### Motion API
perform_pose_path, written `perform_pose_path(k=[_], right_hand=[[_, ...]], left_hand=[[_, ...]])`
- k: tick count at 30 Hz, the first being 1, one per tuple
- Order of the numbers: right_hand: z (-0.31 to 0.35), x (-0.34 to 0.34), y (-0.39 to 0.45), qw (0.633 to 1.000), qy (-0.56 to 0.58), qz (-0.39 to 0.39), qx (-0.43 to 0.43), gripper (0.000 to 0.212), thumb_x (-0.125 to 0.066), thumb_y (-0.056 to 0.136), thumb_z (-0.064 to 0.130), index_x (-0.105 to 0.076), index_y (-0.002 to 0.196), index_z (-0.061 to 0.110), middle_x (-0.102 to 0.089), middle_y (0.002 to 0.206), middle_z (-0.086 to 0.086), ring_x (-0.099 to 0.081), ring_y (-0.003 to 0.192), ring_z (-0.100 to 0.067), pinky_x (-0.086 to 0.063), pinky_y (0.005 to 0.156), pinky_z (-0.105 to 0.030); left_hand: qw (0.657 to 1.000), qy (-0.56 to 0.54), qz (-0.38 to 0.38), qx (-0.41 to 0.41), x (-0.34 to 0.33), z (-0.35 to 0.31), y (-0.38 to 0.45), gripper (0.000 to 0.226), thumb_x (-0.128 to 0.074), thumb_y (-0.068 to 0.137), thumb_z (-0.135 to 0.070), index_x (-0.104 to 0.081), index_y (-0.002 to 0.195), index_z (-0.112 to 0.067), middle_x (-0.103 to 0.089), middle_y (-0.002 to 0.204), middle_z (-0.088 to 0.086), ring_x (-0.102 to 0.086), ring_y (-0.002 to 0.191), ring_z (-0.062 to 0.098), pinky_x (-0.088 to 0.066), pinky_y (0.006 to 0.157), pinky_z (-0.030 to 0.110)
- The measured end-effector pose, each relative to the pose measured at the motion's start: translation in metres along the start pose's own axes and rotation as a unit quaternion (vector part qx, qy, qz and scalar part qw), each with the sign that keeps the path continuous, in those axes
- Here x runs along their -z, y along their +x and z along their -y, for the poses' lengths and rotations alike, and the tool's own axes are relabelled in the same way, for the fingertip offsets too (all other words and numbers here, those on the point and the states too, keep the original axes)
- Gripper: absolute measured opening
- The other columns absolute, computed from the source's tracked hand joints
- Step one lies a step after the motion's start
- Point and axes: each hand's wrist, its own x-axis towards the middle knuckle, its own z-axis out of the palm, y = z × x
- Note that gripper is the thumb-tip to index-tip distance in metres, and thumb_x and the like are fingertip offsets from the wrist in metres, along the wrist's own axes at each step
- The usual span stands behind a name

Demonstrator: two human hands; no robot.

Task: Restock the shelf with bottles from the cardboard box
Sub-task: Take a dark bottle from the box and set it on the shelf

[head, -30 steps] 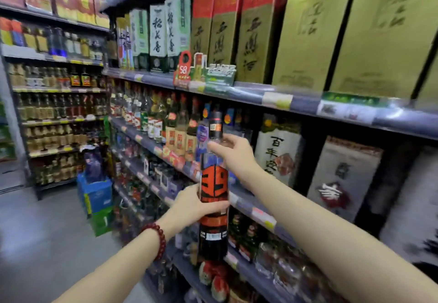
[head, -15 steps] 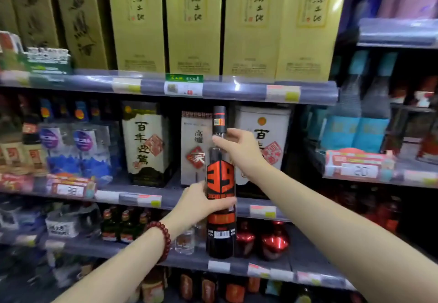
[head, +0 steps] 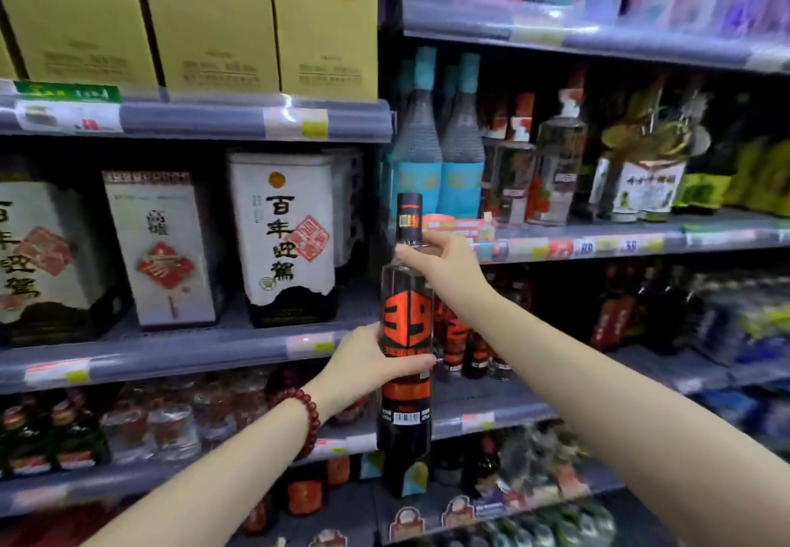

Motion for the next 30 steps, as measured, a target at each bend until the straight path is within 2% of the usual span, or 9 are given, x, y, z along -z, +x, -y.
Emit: perform_pose_path(k=[2, 5, 9, 12, 16, 20, 21, 25, 30], right_hand=[[-0.014, 0.027, -0.001, 1.000, -0.014, 0.001, -0.003, 0.017, -0.069, 0.084, 0.017, -0.070, 0.101, 0.013, -0.073, 0.089, -0.004, -0.068, 0.081, -0.012, -0.053, 0.076, -0.027], [-0.036, 0.063, -0.004, 1.000, -0.017, 0.018, -0.011, 0.021, -0.071, 0.083, 0.017, -0.071, 0.103, 0.009, -0.074, 0.096, -0.011, -0.070, 0.095, -0.023, -0.054, 0.091, -0.039], [-0.068, 0.100, -0.014, 0.998, -0.030, 0.054, -0.016, 0.015, -0.070, 0.083, 0.018, -0.070, 0.097, 0.017, -0.074, 0.095, -0.007, -0.070, 0.095, -0.021, -0.053, 0.094, -0.044], [-0.096, 0.117, -0.023, 0.996, -0.052, 0.068, -0.029, 0.014, -0.068, 0.084, 0.019, -0.070, 0.097, 0.014, -0.074, 0.094, -0.007, -0.069, 0.095, -0.022, -0.052, 0.093, -0.044], [-0.132, 0.130, -0.029, 0.993, -0.066, 0.091, -0.043, 0.019, -0.064, 0.087, 0.019, -0.066, 0.105, 0.013, -0.073, 0.100, -0.002, -0.067, 0.096, -0.014, -0.053, 0.091, -0.033], [-0.158, 0.127, -0.020, 0.991, -0.068, 0.104, -0.056, 0.022, -0.063, 0.088, 0.019, -0.064, 0.110, 0.014, -0.071, 0.102, 0.003, -0.065, 0.095, -0.009, -0.049, 0.081, -0.018], [-0.162, 0.124, -0.015, 0.990, -0.070, 0.110, -0.060, 0.023, -0.063, 0.089, 0.020, -0.063, 0.111, 0.015, -0.070, 0.103, 0.003, -0.064, 0.096, -0.009, -0.048, 0.081, -0.018], [-0.180, 0.101, 0.006, 0.987, -0.074, 0.119, -0.076, 0.027, -0.061, 0.089, 0.020, -0.061, 0.116, 0.014, -0.069, 0.110, -0.002, -0.063, 0.104, -0.016, -0.049, 0.096, -0.035], [-0.204, 0.077, 0.032, 0.988, -0.064, 0.100, -0.103, 0.029, -0.060, 0.091, 0.020, -0.059, 0.119, 0.013, -0.068, 0.113, -0.003, -0.062, 0.106, -0.017, -0.048, 0.098, -0.035]], left_hand=[[1.000, 0.005, -0.002, 0.006, -0.029, -0.005, 0.007, 0.048, -0.077, 0.048, -0.064, -0.069, 0.090, -0.042, -0.073, 0.089, -0.024, -0.066, 0.086, -0.010, -0.053, 0.081, 0.021], [1.000, 0.019, -0.013, 0.020, -0.069, -0.009, 0.013, 0.046, -0.077, 0.046, -0.065, -0.067, 0.087, -0.046, -0.071, 0.085, -0.030, -0.063, 0.082, -0.017, -0.047, 0.071, 0.009], [0.997, 0.033, -0.028, 0.058, -0.117, -0.002, 0.017, 0.044, -0.080, 0.048, -0.059, -0.064, 0.087, -0.044, -0.070, 0.082, -0.029, -0.061, 0.079, -0.020, -0.044, 0.063, 0.003], [0.995, 0.037, -0.036, 0.084, -0.147, 0.009, 0.017, 0.043, -0.082, 0.047, -0.057, -0.063, 0.084, -0.047, -0.068, 0.077, -0.035, -0.059, 0.077, -0.024, -0.042, 0.057, -0.001], [0.992, 0.034, -0.034, 0.117, -0.174, 0.028, 0.023, 0.056, -0.085, 0.043, -0.059, -0.065, 0.092, -0.040, -0.069, 0.084, -0.034, -0.063, 0.079, -0.018, -0.043, 0.060, -0.001], [0.987, 0.035, -0.039, 0.149, -0.181, 0.046, 0.036, 0.058, -0.086, 0.044, -0.055, -0.065, 0.095, -0.037, -0.070, 0.084, -0.032, -0.063, 0.080, -0.017, -0.043, 0.062, 0.000], [0.987, 0.034, -0.042, 0.154, -0.181, 0.051, 0.040, 0.059, -0.086, 0.043, -0.055, -0.065, 0.095, -0.037, -0.070, 0.084, -0.032, -0.063, 0.081, -0.017, -0.043, 0.063, 0.000], [0.984, 0.032, -0.045, 0.169, -0.168, 0.073, 0.060, 0.060, -0.087, 0.044, -0.054, -0.064, 0.097, -0.039, -0.071, 0.085, -0.028, -0.063, 0.082, -0.016, -0.044, 0.064, 0.002], [0.981, 0.055, -0.024, 0.187, -0.146, 0.106, 0.092, 0.058, -0.087, 0.043, -0.051, -0.066, 0.095, -0.036, -0.073, 0.086, -0.023, -0.066, 0.082, -0.012, -0.049, 0.071, 0.008]])
